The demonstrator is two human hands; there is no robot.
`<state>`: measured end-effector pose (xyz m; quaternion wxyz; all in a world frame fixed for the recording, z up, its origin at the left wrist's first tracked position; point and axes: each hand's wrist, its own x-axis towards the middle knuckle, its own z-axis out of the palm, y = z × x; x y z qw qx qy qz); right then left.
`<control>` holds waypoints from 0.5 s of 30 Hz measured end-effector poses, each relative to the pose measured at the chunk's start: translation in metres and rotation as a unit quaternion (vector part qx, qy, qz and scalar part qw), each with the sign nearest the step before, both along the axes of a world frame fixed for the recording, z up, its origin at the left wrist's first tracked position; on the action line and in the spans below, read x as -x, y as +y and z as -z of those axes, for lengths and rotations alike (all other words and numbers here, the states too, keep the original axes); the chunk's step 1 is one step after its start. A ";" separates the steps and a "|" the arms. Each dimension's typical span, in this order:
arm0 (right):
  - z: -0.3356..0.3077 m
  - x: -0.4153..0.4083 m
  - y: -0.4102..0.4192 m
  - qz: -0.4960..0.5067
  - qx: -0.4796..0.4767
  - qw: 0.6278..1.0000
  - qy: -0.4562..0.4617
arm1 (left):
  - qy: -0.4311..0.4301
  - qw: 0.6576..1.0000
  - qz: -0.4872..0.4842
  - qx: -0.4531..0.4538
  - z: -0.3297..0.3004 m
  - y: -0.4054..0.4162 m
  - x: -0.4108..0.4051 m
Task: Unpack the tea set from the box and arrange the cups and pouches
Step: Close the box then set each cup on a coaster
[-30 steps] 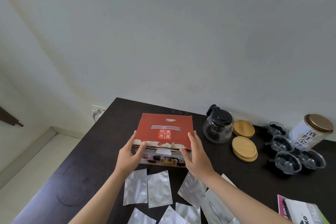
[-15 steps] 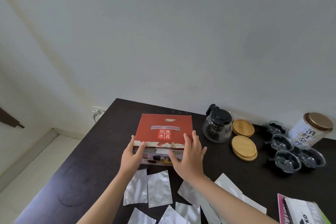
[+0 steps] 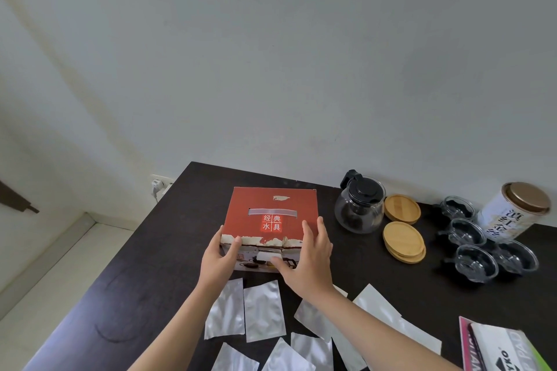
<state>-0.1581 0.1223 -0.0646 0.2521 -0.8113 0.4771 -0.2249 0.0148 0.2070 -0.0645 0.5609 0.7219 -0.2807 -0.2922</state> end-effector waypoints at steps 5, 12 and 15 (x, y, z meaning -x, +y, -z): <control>0.001 -0.002 -0.001 0.015 -0.019 0.999 -0.026 | 0.001 1.000 -0.007 0.000 0.002 -0.001 0.000; 0.001 -0.007 -0.004 0.051 0.017 0.998 -0.024 | 0.010 1.000 -0.009 -0.008 0.007 -0.002 0.001; 0.000 -0.009 -0.005 0.064 0.024 0.997 -0.023 | 0.011 1.000 -0.003 -0.006 0.008 -0.001 0.000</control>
